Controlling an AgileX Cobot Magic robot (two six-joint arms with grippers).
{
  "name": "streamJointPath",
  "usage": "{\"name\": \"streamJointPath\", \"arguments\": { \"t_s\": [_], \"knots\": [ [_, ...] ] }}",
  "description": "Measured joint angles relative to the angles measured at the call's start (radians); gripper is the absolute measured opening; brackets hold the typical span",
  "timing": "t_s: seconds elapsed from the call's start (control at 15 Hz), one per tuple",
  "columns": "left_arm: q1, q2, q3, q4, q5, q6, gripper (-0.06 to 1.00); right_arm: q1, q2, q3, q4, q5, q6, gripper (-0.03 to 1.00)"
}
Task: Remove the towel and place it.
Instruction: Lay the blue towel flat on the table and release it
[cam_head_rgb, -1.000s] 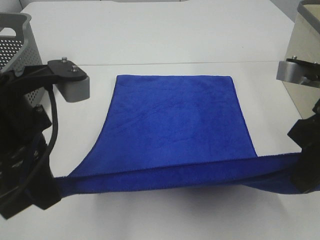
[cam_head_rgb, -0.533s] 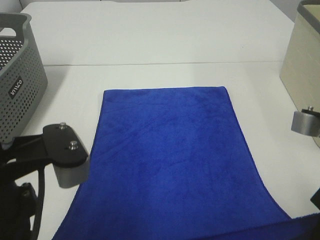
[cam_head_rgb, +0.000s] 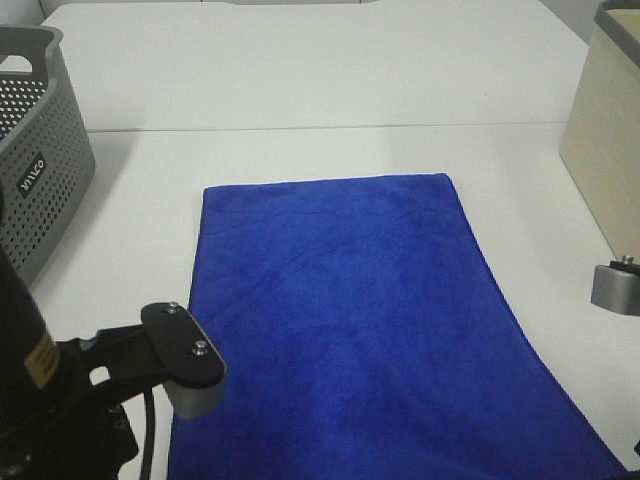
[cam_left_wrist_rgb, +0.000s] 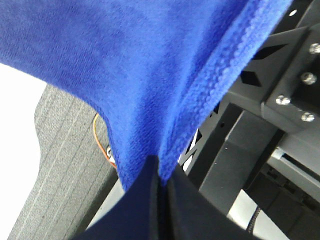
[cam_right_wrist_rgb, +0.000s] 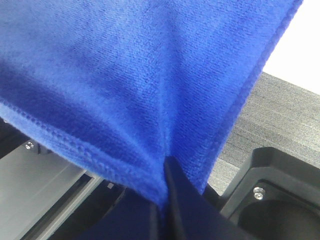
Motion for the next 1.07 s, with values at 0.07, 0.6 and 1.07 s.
{"name": "streamJointPath", "arguments": {
  "t_s": [0.07,0.6,1.07],
  "knots": [
    [0.0,0.033,0.0,-0.01,-0.009,0.02,0.0,0.0,0.0,0.006,-0.001,0.0,0.0,0.02],
    [0.0,0.091,0.0,-0.086,0.062,0.088,0.0,0.0,0.0,0.022,0.049,0.0,0.002,0.02],
    [0.0,0.091,0.0,-0.095,0.059,0.089,0.0,0.0,0.0,0.022,0.049,0.0,0.029,0.02]
  ]
}}
